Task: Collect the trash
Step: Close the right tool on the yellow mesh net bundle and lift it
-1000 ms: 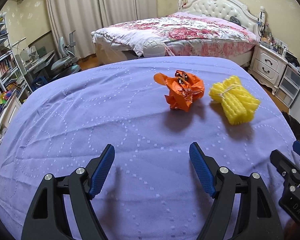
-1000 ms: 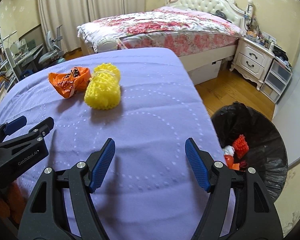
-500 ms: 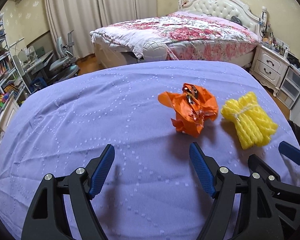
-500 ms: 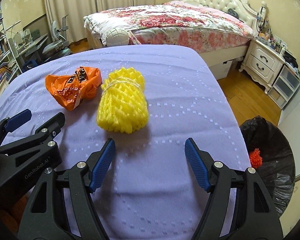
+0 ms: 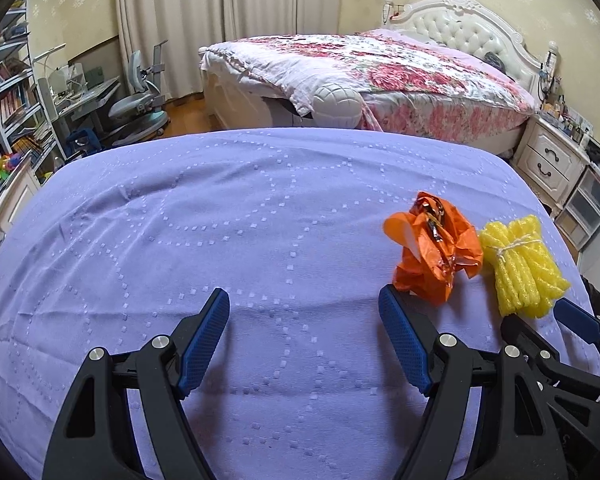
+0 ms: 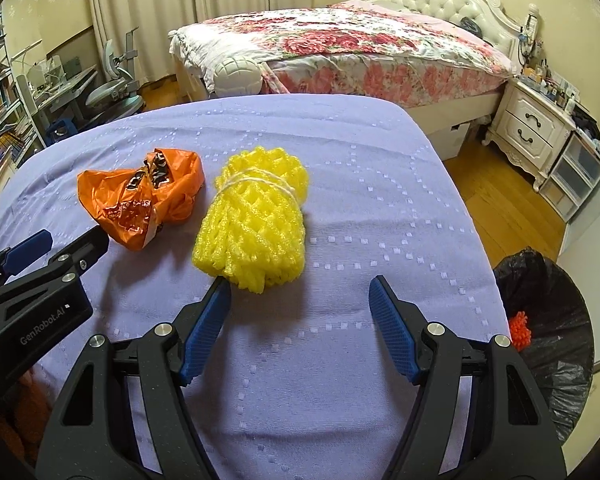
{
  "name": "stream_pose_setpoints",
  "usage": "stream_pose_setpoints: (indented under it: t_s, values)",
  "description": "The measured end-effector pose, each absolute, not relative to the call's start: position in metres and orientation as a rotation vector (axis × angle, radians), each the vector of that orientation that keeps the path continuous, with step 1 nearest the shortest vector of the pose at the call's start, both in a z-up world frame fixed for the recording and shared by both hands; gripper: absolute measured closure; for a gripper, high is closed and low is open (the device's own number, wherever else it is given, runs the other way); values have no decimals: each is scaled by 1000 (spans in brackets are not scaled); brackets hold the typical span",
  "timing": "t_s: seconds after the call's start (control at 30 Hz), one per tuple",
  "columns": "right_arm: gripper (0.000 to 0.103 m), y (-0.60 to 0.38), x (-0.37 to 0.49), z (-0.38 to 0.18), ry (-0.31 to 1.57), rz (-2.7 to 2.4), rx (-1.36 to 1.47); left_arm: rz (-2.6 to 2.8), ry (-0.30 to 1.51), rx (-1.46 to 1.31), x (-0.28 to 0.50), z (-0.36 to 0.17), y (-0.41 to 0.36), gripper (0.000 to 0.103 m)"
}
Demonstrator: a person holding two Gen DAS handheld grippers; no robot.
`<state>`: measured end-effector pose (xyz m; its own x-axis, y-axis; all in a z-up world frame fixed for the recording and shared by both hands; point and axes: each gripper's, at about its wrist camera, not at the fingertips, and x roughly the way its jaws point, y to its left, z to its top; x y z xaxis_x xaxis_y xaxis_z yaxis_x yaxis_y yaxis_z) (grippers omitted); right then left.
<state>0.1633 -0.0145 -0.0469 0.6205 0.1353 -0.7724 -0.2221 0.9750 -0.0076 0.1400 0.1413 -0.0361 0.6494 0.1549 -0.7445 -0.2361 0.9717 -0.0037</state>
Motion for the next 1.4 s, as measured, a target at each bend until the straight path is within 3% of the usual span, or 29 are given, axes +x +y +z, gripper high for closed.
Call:
stream_pose_setpoints:
  t_s: [0.5,0.53,0.57,0.7,0.77,0.9,0.93,1.0,1.03,1.07,1.4]
  values:
    - [33,2,176,-44,855,225,-94,244,844,-109,131,-37,161,28]
    - [35,2,178,-44,858,223,-94,242,840,-97,131,-36,159,28]
    - [47,2,181,-45,865,223,-91,238,835,-83,130,-36,156,28]
    - [65,-3,184,-45,868,218,-86,228,823,-48,128,-34,150,27]
    - [79,-7,183,-45,866,210,-87,227,819,-41,129,-34,149,27]
    - [84,-17,182,-45,871,214,-77,227,820,-43,129,-34,149,27]
    - [81,-18,181,-45,874,218,-79,226,820,-47,129,-34,149,27]
    - [62,-17,176,-44,882,248,-81,226,820,-56,129,-34,150,27]
    - [36,-17,174,-44,881,250,-78,225,819,-64,129,-33,151,27]
    - [26,-16,170,-43,868,248,-76,226,819,-70,128,-34,152,27]
    - [26,-2,188,-38,818,180,-70,229,812,-84,125,-34,157,27]
